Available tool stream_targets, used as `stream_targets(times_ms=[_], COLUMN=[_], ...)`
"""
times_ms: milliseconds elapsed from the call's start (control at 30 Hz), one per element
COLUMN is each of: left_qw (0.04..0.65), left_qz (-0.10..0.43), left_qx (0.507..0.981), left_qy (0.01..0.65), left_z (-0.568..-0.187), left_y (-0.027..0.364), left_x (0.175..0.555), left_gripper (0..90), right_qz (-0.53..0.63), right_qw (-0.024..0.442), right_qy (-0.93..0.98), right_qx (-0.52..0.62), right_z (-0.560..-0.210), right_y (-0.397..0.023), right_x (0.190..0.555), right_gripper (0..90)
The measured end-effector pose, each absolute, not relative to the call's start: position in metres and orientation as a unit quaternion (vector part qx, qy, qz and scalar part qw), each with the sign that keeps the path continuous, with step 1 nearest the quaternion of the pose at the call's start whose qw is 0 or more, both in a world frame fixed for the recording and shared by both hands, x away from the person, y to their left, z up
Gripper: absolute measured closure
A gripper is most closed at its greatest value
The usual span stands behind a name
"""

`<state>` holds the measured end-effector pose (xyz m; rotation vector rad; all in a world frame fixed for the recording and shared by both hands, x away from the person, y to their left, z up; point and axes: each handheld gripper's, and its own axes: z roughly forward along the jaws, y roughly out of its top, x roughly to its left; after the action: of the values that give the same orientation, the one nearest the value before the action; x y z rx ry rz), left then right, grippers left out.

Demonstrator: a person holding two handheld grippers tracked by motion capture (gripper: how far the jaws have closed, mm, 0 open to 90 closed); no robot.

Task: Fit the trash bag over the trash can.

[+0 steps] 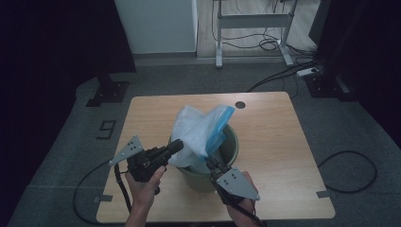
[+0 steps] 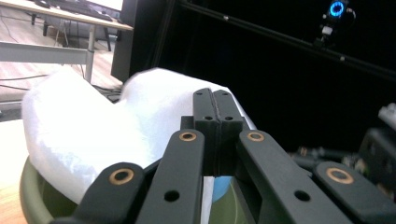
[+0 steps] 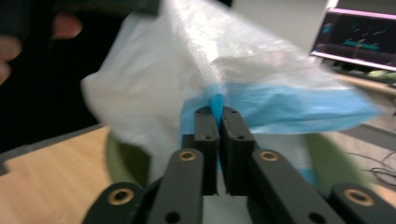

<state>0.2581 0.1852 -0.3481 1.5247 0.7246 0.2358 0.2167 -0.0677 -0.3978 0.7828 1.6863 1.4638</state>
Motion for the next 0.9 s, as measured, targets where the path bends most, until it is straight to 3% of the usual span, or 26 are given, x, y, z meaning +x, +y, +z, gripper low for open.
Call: stream_targets(times_ms=[333, 633, 800, 900], left_qw=[0.619, 0.608, 0.605, 0.603], left_qz=[0.094, 0.094, 0.136, 0.155], left_qx=[0.732, 0.757, 0.757, 0.755], left_qy=[0.269, 0.220, 0.209, 0.208], left_z=[-0.358, -0.349, -0.341, -0.340], left_y=[0.159, 0.140, 0.147, 0.150], left_x=[0.247, 0.235, 0.226, 0.223], left_gripper=[89.6, 87.5, 62.5, 54.1], right_qz=[0.614, 0.647, 0.642, 0.638], right_qw=[0.415, 0.427, 0.406, 0.393], right_qy=[0.594, 0.578, 0.603, 0.613], right_qx=[0.313, 0.256, 0.246, 0.249], right_z=[-0.368, -0.340, -0.339, -0.342], right_y=[-0.113, -0.115, -0.110, -0.108], right_x=[0.205, 0.180, 0.184, 0.188], right_gripper=[87.6, 87.5, 87.6, 87.5])
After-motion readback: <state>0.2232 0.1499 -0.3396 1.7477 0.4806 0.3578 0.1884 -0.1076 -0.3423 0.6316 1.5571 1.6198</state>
